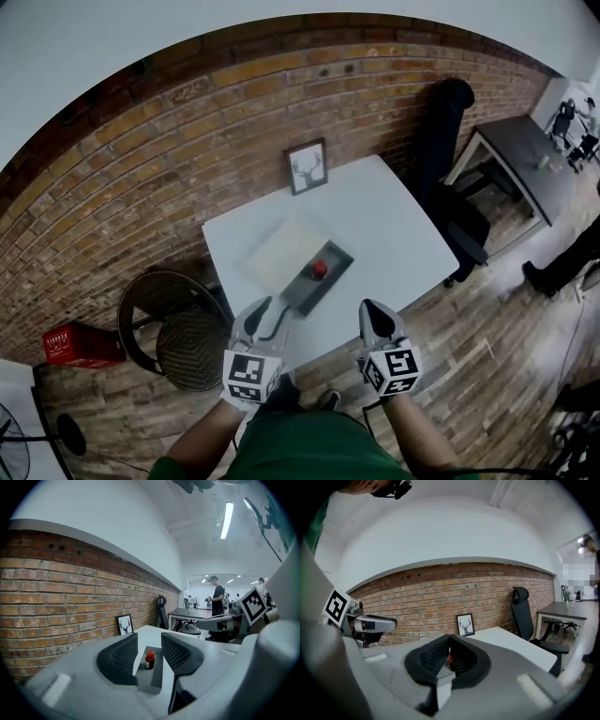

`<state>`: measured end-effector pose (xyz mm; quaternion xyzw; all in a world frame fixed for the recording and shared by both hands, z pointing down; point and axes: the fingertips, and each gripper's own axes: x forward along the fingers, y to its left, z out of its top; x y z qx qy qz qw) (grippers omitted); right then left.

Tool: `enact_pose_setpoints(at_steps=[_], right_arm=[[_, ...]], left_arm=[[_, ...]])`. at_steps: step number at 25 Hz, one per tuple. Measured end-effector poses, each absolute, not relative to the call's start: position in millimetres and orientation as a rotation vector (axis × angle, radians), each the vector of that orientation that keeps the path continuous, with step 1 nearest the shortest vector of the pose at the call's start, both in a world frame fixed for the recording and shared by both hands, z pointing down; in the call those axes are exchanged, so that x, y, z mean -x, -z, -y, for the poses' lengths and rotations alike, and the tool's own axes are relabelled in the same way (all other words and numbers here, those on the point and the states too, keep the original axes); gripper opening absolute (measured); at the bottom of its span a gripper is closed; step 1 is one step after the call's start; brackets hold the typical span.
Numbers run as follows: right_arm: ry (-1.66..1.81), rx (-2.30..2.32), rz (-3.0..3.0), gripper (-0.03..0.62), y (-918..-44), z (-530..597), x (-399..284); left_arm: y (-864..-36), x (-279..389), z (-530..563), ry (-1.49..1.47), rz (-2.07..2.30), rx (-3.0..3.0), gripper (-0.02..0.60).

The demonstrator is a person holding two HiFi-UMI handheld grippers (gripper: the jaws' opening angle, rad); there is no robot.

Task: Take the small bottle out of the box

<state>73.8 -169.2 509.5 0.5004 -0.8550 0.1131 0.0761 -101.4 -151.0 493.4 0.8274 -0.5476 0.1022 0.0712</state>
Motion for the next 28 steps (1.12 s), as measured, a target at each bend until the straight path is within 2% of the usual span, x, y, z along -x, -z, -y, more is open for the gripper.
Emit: enact_pose_setpoints(at_steps=[12,16,28], right_arm=[[-0.353,-1.445,2.403,0.04,-574,225,-19],[-0.375,-1.405,2.373,0.085,-599,238,-9],[-0.445,-1.25,2.311,0.159,-670,282,3]], left_arm=[[-542,134,177,-0.393,1.448,-2.551,0.166],[-555,142,174,-0.429,1.437,-2.534,0.166],[-565,170,157,-0.493,1.573,-2.382,0.166]])
